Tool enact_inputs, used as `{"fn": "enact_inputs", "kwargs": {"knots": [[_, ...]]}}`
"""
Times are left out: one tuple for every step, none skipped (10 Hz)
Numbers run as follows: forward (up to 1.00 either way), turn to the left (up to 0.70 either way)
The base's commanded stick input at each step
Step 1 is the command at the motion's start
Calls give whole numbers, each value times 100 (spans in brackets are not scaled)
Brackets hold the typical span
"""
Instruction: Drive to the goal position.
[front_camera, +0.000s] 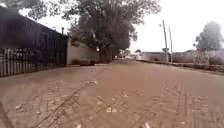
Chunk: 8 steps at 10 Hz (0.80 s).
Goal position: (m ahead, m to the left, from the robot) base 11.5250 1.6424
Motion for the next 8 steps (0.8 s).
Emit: {"fn": "enact_inputs", "kwargs": {"knots": [[70,0],[70,0],[70,0],[70,0],[70,0],[70,0],[70,0],[70,0]]}}
